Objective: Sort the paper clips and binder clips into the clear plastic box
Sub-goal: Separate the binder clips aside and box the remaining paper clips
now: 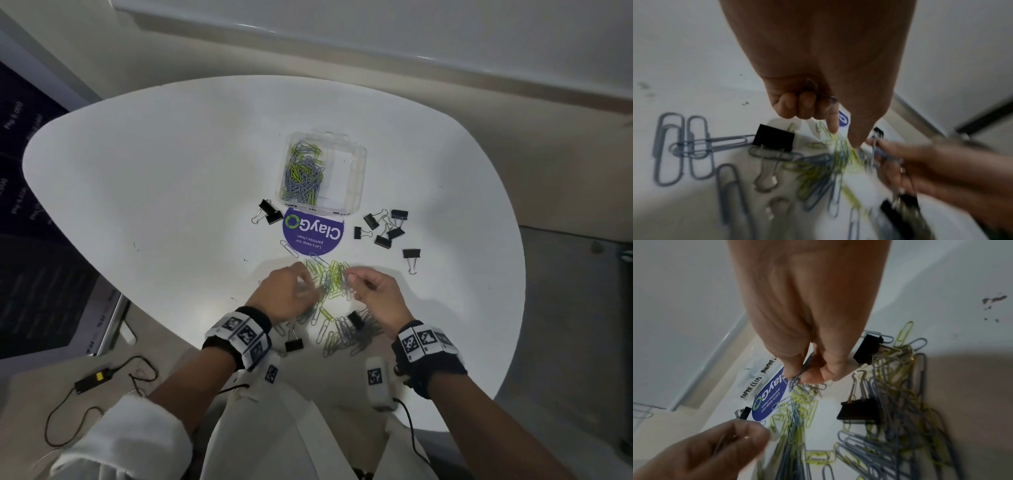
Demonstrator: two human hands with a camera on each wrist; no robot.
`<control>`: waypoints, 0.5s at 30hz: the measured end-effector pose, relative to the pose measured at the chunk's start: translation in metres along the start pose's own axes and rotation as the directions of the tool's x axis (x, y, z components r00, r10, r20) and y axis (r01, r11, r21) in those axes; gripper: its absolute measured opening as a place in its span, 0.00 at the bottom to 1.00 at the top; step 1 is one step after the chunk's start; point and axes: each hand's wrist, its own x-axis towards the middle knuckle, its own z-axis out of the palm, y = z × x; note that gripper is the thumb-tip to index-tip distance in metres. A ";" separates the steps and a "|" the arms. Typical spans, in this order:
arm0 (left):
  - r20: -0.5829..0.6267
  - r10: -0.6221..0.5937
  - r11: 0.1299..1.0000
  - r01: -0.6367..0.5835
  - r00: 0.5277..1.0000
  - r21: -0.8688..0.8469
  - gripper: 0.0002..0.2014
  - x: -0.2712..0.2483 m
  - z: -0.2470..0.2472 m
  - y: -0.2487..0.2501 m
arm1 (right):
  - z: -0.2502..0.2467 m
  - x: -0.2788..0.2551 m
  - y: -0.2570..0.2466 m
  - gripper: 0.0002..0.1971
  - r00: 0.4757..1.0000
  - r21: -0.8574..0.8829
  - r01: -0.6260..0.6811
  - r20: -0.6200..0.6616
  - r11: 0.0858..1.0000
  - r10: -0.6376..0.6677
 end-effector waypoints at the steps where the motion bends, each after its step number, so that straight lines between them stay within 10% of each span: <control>1: 0.013 0.040 0.989 -0.042 0.999 0.145 0.15 -0.001 0.004 0.001 | 0.001 0.000 -0.001 0.09 1.000 -0.013 -0.015 -0.001 1.000 0.015; 5: 0.041 0.161 0.925 -0.165 0.986 0.342 0.10 0.001 0.025 -0.001 | 0.003 0.000 -0.006 0.13 0.998 -0.026 -0.040 0.052 0.999 0.041; 15: -0.088 0.206 0.978 -0.201 0.975 0.059 0.09 0.007 0.024 -0.006 | 0.009 -0.003 -0.015 0.14 0.985 0.257 -0.167 0.075 0.952 0.153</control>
